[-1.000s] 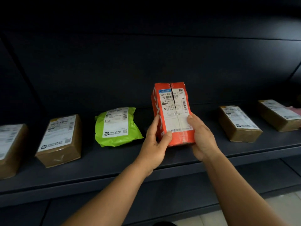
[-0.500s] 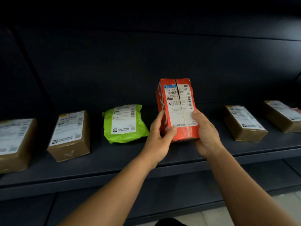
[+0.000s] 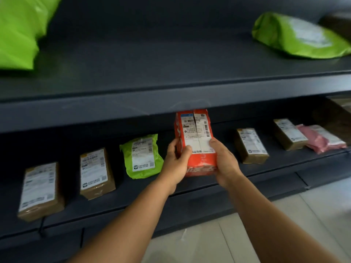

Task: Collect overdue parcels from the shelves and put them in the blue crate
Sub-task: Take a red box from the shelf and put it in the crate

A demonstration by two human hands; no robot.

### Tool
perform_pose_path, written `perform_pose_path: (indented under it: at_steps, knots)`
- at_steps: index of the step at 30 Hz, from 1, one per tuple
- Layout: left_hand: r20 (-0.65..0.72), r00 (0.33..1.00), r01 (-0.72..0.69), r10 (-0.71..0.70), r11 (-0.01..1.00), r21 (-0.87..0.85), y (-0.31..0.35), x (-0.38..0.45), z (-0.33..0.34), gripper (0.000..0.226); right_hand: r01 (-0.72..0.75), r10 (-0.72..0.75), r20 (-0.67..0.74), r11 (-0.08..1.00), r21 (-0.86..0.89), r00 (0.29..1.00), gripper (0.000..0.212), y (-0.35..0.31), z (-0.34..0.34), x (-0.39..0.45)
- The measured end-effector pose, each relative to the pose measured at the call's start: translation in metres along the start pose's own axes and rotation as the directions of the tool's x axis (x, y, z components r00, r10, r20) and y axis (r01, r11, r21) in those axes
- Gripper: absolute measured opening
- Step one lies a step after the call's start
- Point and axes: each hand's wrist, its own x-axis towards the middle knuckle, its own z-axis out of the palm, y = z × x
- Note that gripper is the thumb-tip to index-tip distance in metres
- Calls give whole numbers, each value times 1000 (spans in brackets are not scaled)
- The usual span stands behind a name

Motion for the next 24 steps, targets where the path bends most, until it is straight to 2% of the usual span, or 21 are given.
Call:
perform_pose_path:
  at_steps: [7,13,24]
  knots:
    - [31,984,171,-173,984,55,63,-66,12,51,-107,107,-107,994,5,988,33,-52,-1,-84]
    - [92,942,307,-322,941,144,108,-126,38,51,-180,180,-224,983,21,958,33,-91,-19,-166]
    - [312,888,243,-339,920,306,175,-225,123,49,-131,188,-464,979,153,866,30,-158,-83,-299]
